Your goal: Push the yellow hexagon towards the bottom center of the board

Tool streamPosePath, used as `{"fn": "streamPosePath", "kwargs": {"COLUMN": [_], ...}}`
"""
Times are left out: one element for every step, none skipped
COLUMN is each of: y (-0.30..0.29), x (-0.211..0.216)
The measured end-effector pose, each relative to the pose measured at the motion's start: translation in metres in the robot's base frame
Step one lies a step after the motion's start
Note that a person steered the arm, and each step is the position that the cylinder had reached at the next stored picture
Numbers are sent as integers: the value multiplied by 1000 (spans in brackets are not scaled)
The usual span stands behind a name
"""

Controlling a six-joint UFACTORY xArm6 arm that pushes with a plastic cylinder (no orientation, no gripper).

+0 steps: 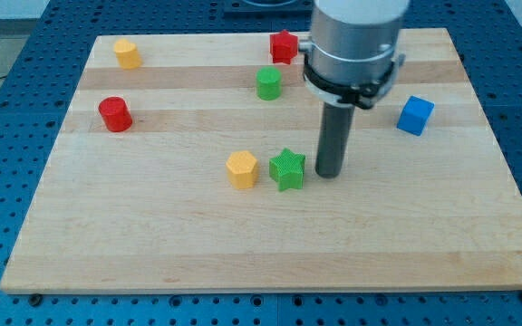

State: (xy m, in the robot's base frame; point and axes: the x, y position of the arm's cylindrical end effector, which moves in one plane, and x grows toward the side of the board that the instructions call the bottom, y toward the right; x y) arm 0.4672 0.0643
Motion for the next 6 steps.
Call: {"fn": "streamPosePath", "kwargs": {"y": [-43, -120, -120, -114, -131, -142], "x": [-29, -20, 36, 42, 42, 42]}}
